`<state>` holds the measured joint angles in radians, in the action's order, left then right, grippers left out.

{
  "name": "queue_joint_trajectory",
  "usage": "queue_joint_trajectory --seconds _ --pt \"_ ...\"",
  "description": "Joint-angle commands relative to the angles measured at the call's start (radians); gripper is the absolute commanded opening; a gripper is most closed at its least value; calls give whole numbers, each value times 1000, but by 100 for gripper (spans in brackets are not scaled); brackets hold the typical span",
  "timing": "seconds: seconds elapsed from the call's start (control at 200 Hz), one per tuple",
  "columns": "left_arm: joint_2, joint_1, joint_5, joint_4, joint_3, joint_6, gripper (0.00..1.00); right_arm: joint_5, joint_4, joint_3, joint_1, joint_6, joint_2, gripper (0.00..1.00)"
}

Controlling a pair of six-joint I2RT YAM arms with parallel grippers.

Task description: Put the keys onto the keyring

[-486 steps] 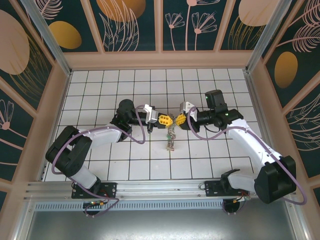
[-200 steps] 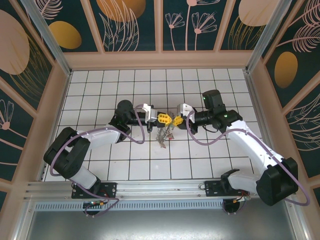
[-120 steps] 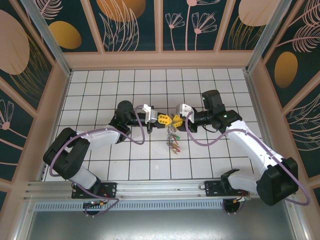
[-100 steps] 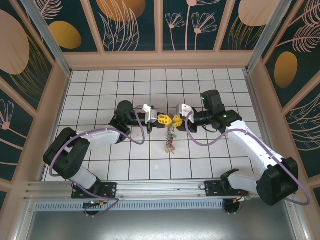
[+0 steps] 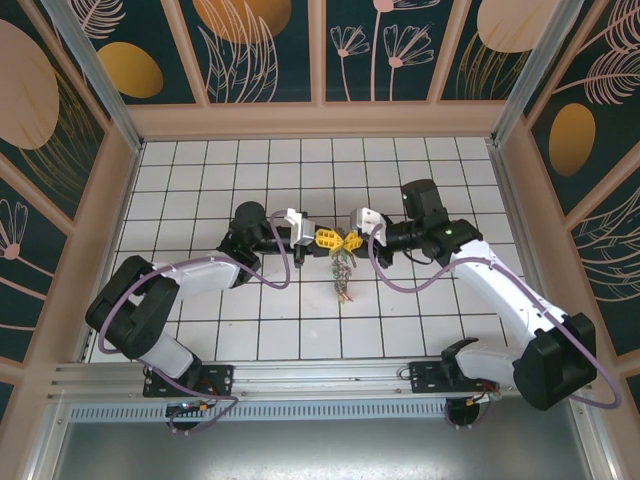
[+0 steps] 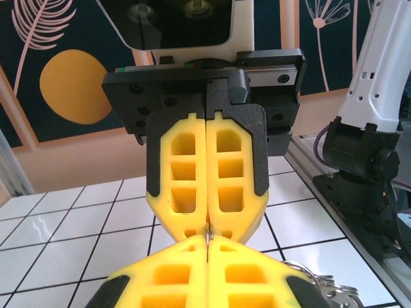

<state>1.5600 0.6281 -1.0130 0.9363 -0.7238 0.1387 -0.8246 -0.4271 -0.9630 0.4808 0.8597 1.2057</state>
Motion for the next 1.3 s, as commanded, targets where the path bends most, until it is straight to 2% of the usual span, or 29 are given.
queue_joint_trajectory --seconds 0.0,0.02,0.035,0.06,0.14,0.2,0.42,0.596,0.761,0.956,1.036,1.201,1.266,1.296 --pt "-60 6 -6 -193 -45 116 13 44 -45 -53 10 29 15 0" --pt "-65 6 -14 -255 -61 146 15 56 -53 -57 10 30 15 0" --pt "-68 7 -19 -299 -71 174 21 64 -60 -58 10 31 15 0" --pt "-71 6 -23 -377 -88 212 25 75 -68 -62 11 35 18 0" --pt "-74 6 -32 -547 -127 305 26 93 -86 -69 11 37 22 0" --pt "-68 6 -16 -603 -145 323 26 98 -89 -72 12 35 27 0" --pt "-32 6 18 -627 -181 303 25 114 -88 -86 24 36 50 0" --pt "-19 6 95 -647 -202 295 26 126 -92 -92 34 38 51 0" --pt "-12 6 83 -650 -211 270 26 135 -87 -94 46 33 54 0" --pt "-24 7 34 -646 -210 248 25 205 -70 -97 70 27 64 0" --pt "-25 7 32 -646 -210 237 22 206 -60 -98 82 21 64 0" --pt "-22 7 22 -641 -211 218 9 213 -56 -98 85 21 70 0" --pt "-17 7 14 -648 -217 216 0 209 -52 -97 87 19 72 0" --pt "-12 7 10 -659 -222 222 0 207 -45 -97 87 18 71 0"
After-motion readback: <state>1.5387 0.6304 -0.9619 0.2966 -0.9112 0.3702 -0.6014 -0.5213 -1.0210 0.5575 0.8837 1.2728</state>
